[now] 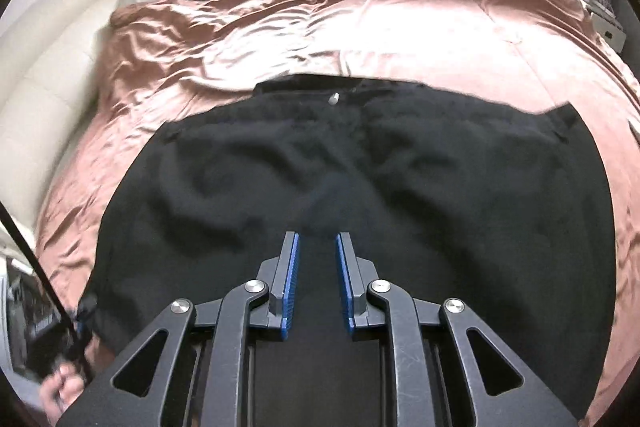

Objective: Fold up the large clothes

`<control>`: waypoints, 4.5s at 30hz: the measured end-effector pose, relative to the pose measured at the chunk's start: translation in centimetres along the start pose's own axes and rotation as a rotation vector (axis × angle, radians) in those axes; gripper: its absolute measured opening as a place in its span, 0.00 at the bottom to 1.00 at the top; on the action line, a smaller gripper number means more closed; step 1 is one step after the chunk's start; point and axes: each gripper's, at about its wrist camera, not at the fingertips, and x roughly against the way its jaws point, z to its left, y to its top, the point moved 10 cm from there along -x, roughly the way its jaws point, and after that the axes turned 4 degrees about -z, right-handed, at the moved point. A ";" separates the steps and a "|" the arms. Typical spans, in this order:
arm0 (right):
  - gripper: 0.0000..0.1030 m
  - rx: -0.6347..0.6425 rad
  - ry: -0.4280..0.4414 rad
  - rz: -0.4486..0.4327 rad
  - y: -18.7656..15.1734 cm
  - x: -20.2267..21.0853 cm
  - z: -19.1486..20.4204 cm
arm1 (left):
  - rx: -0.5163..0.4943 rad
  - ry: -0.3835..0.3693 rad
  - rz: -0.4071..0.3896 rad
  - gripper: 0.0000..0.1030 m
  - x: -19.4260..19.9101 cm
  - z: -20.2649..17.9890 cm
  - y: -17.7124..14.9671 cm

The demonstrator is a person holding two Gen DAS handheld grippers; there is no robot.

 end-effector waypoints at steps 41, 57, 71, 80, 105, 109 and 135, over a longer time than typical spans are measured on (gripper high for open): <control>0.16 -0.257 0.250 -0.086 -10.9 9.5 -9.6 | -0.553 -0.381 0.166 0.09 -1.7 -33.9 -12.8; 0.48 -0.519 0.189 -0.261 -15.8 18.3 -24.2 | -0.678 -0.242 0.433 0.09 -15.5 -35.7 -26.9; 0.48 -0.612 0.189 -0.259 -18.0 19.4 -28.8 | -0.832 -0.177 0.710 0.41 -19.1 -33.6 -37.6; 0.64 -0.557 0.289 -0.269 -15.4 18.0 -25.9 | -0.766 -0.142 0.539 0.59 -16.7 -31.7 -29.4; 0.13 -0.608 0.177 -0.193 -16.7 14.1 -28.3 | -0.705 0.094 0.426 0.41 -15.7 -19.2 -24.0; 0.14 -0.567 0.181 -0.172 -17.1 14.8 -27.9 | -0.747 0.118 0.418 0.39 -15.8 -18.8 -24.3; 0.21 -0.574 0.374 -0.053 -17.4 14.7 -23.9 | -0.713 0.040 0.447 0.17 -12.6 -18.6 -21.3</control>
